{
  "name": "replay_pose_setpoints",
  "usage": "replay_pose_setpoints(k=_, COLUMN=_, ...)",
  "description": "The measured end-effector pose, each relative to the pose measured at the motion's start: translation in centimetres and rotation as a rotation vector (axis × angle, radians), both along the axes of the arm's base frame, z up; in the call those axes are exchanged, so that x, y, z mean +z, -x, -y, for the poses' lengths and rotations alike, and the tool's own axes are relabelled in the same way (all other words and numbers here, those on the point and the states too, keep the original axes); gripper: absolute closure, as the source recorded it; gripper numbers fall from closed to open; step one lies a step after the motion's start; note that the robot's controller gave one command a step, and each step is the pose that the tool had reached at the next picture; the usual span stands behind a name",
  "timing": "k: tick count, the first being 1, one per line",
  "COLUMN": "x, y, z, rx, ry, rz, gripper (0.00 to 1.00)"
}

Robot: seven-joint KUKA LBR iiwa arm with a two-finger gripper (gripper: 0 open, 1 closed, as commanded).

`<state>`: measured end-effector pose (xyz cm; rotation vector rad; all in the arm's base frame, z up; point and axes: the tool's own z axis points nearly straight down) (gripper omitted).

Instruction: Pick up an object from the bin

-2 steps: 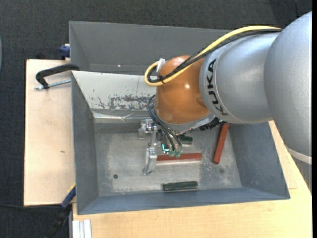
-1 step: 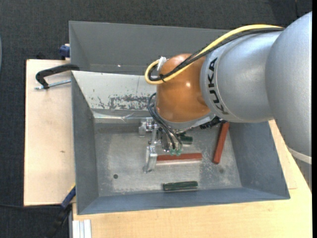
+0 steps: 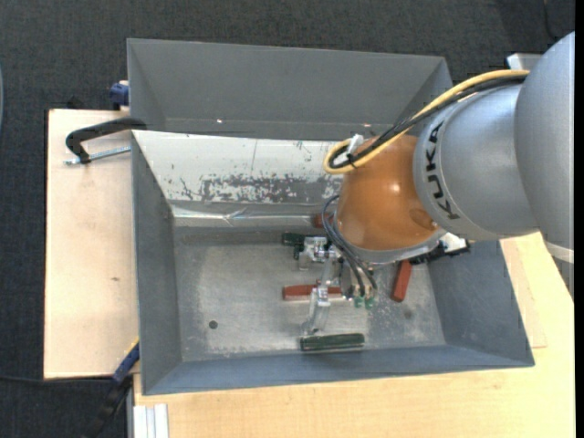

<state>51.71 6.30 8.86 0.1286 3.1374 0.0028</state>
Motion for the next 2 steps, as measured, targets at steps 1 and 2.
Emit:
replay_pose_setpoints(k=1, x=4.0, y=-1.0, z=1.5, rx=0.087, ry=0.001, rz=0.000, gripper=0.00)
replay_pose_setpoints(k=2, x=4.3, y=-0.5, z=2.5, rx=0.071, ry=0.001, rz=0.004, gripper=0.00)
